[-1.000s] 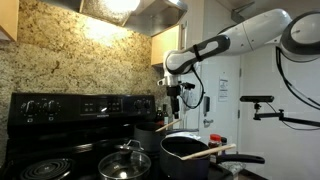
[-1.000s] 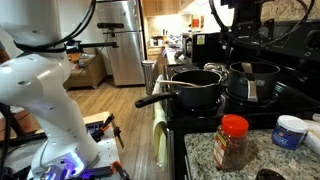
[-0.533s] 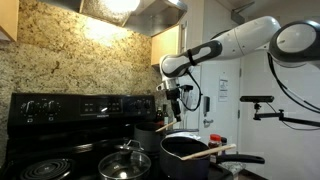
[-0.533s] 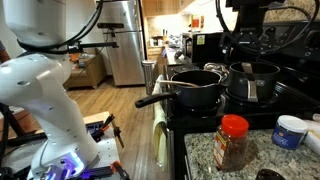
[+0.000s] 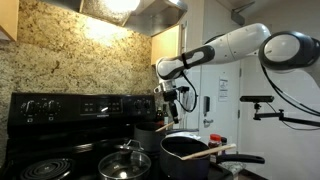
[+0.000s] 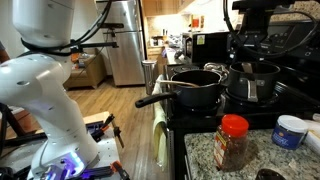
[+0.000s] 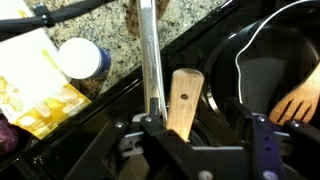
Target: Take the wooden spoon from the top right pot and place it in the bottom right pot then take the silver lid and place it on the top right pot
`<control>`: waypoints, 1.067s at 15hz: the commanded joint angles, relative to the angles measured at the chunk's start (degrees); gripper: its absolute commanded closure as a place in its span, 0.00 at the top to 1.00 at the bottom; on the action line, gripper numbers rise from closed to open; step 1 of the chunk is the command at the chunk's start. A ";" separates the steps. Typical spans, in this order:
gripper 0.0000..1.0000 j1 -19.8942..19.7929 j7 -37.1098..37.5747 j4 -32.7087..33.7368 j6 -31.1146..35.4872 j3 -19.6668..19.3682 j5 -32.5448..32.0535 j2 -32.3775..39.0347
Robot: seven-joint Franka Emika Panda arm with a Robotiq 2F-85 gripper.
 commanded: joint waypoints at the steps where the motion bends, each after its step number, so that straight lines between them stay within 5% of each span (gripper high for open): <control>1: 0.39 -0.95 0.41 4.05 -2.74 0.75 -0.85 1.92; 6: 0.07 -1.28 0.45 4.92 -2.96 0.78 -0.79 2.26; 16: 0.10 -1.64 2.37 0.61 1.98 0.70 0.23 -3.81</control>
